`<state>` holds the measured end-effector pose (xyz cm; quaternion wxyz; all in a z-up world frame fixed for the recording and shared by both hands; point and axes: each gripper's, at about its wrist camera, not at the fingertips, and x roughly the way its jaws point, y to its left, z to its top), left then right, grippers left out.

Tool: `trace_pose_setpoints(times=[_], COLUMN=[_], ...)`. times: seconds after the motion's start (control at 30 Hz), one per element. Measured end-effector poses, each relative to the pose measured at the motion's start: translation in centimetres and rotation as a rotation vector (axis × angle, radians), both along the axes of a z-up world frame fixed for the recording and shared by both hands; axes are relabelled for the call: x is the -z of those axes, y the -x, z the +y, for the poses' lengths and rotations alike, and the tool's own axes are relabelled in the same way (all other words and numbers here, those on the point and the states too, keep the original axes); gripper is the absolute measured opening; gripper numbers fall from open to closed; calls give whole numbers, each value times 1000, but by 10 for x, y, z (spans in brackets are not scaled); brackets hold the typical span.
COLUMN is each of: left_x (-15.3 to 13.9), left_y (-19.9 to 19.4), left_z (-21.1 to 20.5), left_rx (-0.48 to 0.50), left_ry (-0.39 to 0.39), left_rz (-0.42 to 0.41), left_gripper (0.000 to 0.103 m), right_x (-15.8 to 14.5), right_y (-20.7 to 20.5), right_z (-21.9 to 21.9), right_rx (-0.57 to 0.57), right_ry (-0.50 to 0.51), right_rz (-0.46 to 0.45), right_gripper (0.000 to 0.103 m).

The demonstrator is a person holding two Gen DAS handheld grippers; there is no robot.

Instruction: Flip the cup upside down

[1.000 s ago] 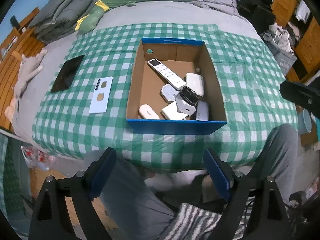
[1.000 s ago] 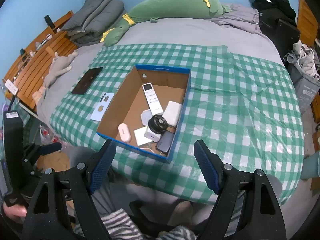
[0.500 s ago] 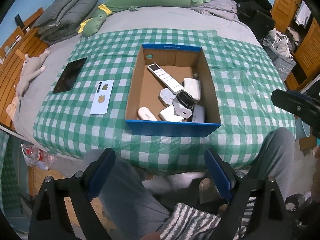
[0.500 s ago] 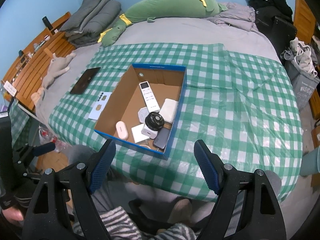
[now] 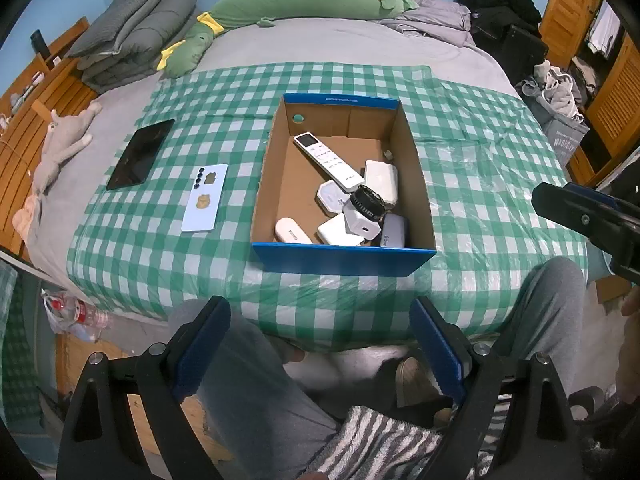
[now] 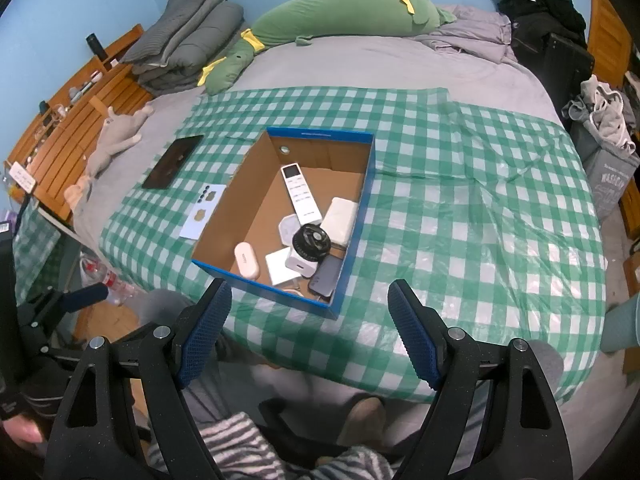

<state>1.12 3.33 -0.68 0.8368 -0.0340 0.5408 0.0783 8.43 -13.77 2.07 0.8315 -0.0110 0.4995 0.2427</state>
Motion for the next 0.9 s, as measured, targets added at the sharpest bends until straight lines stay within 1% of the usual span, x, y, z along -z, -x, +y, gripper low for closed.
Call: trace_pose_setpoints(times=[0.9], left_x=[-1], left_y=[1], left_z=[-4], left_rx=[4], left_ry=[5], left_rz=[10], left_gripper=[92], right_x=[-2], right_y=[3], right_z=[4], right_rx=[3], right_ry=[-3], right_rz=[-2], right_gripper=[80])
